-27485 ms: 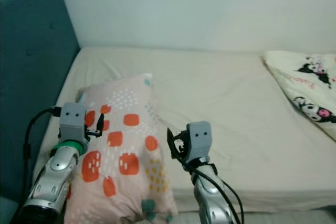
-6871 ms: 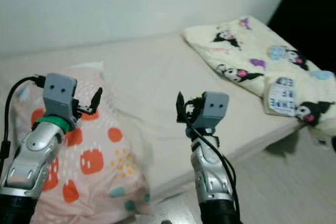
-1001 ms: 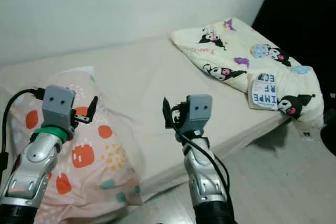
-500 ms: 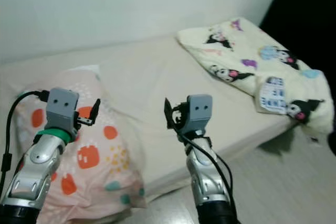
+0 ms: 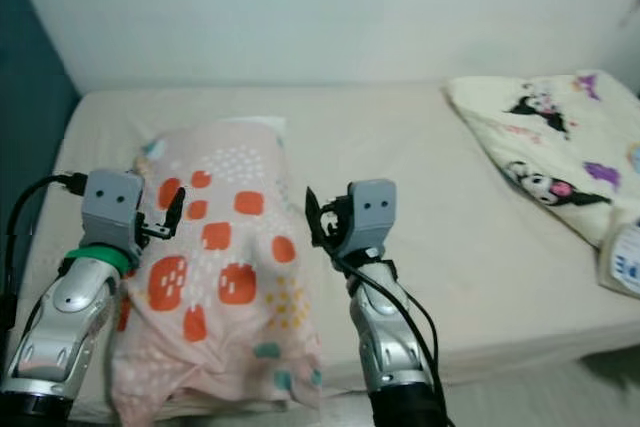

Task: Clean up the room

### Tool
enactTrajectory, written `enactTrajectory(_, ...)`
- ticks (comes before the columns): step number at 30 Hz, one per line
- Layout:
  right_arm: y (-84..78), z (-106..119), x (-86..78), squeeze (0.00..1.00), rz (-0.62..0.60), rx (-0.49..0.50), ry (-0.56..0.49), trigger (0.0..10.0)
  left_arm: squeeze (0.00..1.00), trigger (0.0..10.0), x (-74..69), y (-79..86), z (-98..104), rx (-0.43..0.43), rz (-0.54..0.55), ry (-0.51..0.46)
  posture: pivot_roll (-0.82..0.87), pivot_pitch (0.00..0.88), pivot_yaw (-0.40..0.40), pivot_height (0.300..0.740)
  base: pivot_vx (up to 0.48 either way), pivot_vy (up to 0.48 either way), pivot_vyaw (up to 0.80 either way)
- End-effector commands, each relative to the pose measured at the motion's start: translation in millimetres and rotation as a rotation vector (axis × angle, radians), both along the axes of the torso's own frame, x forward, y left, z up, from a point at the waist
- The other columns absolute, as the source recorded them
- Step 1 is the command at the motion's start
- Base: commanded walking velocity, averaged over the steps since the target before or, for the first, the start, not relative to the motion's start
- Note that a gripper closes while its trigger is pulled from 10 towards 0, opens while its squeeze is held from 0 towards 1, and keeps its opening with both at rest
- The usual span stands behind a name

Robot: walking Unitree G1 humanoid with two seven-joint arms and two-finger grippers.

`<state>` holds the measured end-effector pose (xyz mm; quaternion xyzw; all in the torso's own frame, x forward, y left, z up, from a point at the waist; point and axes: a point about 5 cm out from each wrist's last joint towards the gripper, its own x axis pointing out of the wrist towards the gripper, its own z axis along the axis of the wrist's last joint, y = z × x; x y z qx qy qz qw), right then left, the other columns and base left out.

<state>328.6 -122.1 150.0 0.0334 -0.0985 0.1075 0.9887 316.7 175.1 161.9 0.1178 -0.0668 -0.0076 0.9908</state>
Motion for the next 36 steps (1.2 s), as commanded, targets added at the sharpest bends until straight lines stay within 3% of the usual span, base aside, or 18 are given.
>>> enactTrajectory(1,0.0,-4.8,-0.7,0.00,0.001,0.002,0.017,10.0,0.00,10.0,-0.1,-0.8,-4.5,0.004,-0.001,0.013,0.05,0.074,-0.018,0.740,0.000,0.000,0.79)
enactTrajectory(9,0.2,-4.2,-1.0,0.00,-0.007,0.018,0.015,10.0,0.00,10.0,0.0,1.4,-5.2,0.007,0.002,0.014,0.05,0.074,-0.018,0.740,0.000,0.000,0.32)
enactTrajectory(22,-1.1,-5.1,-1.7,0.00,-0.012,0.011,0.017,10.0,0.00,10.0,1.0,4.4,-7.9,0.002,0.029,0.035,0.05,0.081,-0.017,0.740,0.356,-0.187,0.00)
enactTrajectory(36,-0.6,-5.4,-2.0,0.00,-0.011,0.014,0.018,10.0,0.00,10.0,1.7,6.4,-8.2,0.000,0.042,0.039,0.05,0.082,-0.016,0.740,0.000,0.000,0.00)
